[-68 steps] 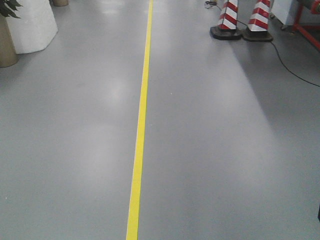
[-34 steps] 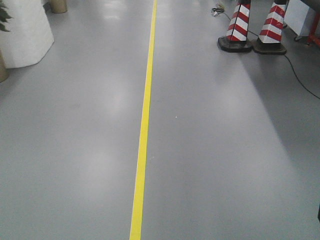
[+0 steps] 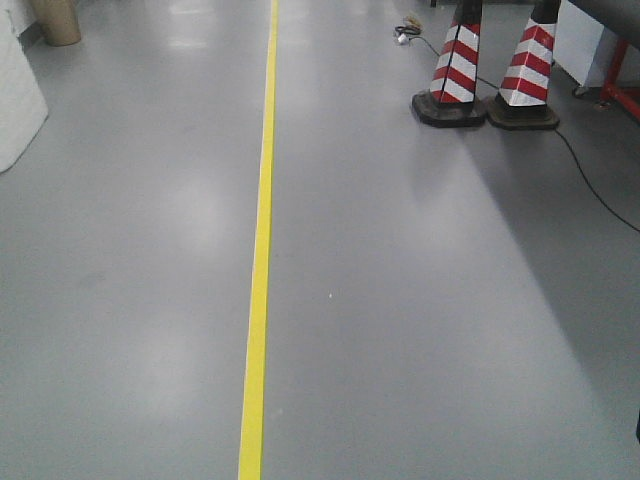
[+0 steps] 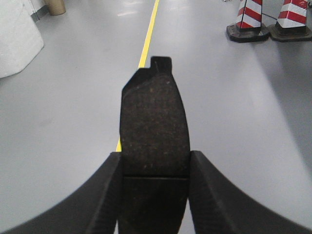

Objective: Move and align brake pads A on conveyor
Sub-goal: 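Drive forward along the yellow floor line past the cones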

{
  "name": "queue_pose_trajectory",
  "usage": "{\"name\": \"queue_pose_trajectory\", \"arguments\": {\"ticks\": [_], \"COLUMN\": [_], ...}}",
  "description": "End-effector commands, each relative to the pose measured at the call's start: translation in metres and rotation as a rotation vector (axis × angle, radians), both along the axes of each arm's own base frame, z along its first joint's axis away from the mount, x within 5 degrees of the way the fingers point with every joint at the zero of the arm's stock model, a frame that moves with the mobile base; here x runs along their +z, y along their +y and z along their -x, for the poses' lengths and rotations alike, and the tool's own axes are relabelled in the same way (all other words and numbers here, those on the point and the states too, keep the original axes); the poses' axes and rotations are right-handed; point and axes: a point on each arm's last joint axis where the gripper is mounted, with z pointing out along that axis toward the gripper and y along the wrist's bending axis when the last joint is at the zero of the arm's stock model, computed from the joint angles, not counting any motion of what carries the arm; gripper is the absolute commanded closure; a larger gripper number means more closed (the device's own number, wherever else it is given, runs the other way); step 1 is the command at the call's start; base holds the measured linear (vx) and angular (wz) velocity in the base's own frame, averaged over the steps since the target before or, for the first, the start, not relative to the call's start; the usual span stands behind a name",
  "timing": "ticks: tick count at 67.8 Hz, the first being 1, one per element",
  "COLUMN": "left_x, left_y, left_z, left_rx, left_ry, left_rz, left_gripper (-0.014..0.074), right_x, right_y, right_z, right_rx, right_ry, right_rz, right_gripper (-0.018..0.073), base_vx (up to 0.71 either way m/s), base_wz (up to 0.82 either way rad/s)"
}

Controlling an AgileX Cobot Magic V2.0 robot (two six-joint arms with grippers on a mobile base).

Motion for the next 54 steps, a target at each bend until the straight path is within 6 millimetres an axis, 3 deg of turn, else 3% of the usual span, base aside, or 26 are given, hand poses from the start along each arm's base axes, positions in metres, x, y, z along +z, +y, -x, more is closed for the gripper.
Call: {"name": "queue_pose_trajectory", "arguments": {"ticks": [1, 54], "left_x": [0.017, 0.017], "left_y": [-0.0005, -0.0005], "left_z": [-0.0036, -0.0036], "left_rx": [0.003, 0.003], "left_ry": [-0.111, -0.111], "left_rz": [0.024, 0.024], "left_gripper": [0.0602, 0.0602], "right_x": [0.0166, 0.0166], "right_y": [0.0, 0.0], "right_z": [-0.0026, -0.0026], "right_rx": [-0.003, -0.003], "right_ry": [-0.11, -0.11], "right_rz": [-0.011, -0.011], "right_gripper": [0.0566, 0.0566], "base_vx": [0.76, 0.77], "base_wz": [-0.08, 0.01]}}
